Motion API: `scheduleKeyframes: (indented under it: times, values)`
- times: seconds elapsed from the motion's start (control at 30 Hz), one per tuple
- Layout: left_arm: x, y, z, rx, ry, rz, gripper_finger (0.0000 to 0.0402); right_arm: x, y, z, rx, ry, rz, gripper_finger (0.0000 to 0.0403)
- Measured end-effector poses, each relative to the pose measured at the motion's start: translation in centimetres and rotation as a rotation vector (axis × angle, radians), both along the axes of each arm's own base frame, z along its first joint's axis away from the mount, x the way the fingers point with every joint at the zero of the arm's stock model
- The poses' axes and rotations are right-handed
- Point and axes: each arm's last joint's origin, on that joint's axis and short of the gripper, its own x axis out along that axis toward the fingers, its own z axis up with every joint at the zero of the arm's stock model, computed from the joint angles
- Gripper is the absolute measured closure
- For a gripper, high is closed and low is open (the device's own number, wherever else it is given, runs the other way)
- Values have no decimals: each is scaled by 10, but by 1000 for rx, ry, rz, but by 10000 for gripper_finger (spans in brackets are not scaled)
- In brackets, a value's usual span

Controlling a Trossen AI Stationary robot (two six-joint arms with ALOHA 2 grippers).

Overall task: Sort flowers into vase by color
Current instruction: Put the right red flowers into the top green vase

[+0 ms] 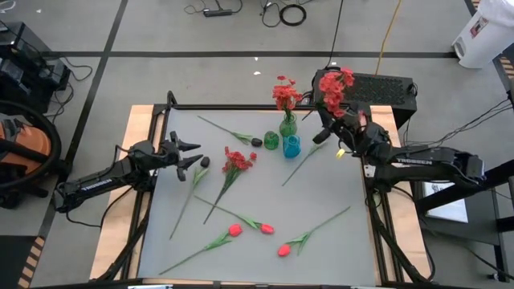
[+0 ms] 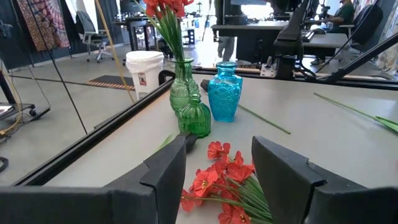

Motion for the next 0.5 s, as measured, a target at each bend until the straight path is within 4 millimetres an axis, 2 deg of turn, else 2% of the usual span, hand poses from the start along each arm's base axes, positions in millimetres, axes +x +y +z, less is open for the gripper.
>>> scheduleKeyframes:
  times: [0.5]
  values:
    - [0,0,0,0,0,0,210,41,-23,1,27,73,35,399]
